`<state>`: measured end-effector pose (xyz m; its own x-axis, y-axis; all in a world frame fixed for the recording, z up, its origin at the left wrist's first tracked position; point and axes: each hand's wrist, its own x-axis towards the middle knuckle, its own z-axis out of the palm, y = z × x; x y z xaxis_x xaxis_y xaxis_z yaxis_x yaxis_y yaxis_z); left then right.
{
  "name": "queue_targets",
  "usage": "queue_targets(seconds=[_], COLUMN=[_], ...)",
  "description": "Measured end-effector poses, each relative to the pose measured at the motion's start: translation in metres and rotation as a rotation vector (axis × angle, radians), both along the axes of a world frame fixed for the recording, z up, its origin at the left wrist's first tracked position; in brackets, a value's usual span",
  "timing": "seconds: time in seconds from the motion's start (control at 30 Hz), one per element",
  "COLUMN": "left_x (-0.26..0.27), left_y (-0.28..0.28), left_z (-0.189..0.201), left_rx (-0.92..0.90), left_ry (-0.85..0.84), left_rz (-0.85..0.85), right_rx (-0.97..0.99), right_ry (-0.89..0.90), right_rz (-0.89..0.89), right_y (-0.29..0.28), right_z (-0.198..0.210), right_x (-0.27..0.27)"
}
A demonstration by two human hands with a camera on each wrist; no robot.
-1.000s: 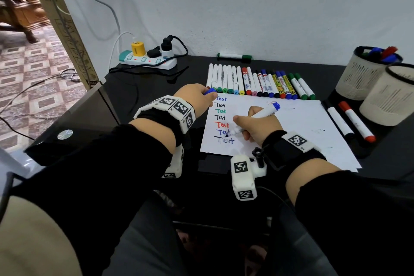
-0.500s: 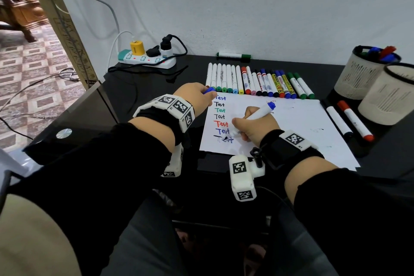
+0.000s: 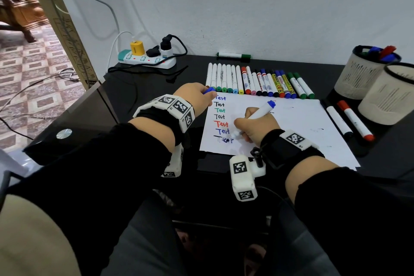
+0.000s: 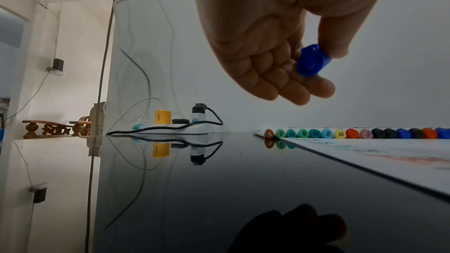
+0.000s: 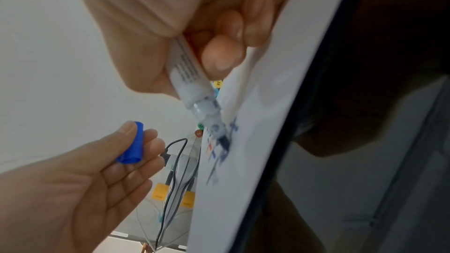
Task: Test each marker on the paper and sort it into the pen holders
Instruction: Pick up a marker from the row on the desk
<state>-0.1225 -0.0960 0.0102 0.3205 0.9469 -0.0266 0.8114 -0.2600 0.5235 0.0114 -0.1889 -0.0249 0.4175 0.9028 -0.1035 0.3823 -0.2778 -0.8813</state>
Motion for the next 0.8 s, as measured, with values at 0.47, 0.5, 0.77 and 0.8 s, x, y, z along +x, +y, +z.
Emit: queue_targets(seconds=[0.47, 0.5, 0.77, 0.8], left_x=[-0.001, -0.0006, -0.002, -0.0034], left_y=[0.0005, 0.0001, 0.001, 0.0016], left_z=[0.0004, 0.0005, 0.0011, 0.0026], left_rx=[-0.012, -0.013, -0.013, -0.008], left_ry=[-0.02, -0.015, -0.004, -0.005], left_rz=[0.006, 0.005, 0.006, 0.01], right_rx=[-0.024, -0.021, -0.024, -0.02], right_ry=[-0.018, -0.014, 0.025, 0.021], right_rz=[0.004, -0.005, 0.018, 0.018], right_y=[0.0033, 0.0035, 0.0022, 0.0028], right_z=[0.0014, 0.0013, 0.0017, 0.0034], right_x=[-0.0022, -0.0023, -0.003, -0.0043])
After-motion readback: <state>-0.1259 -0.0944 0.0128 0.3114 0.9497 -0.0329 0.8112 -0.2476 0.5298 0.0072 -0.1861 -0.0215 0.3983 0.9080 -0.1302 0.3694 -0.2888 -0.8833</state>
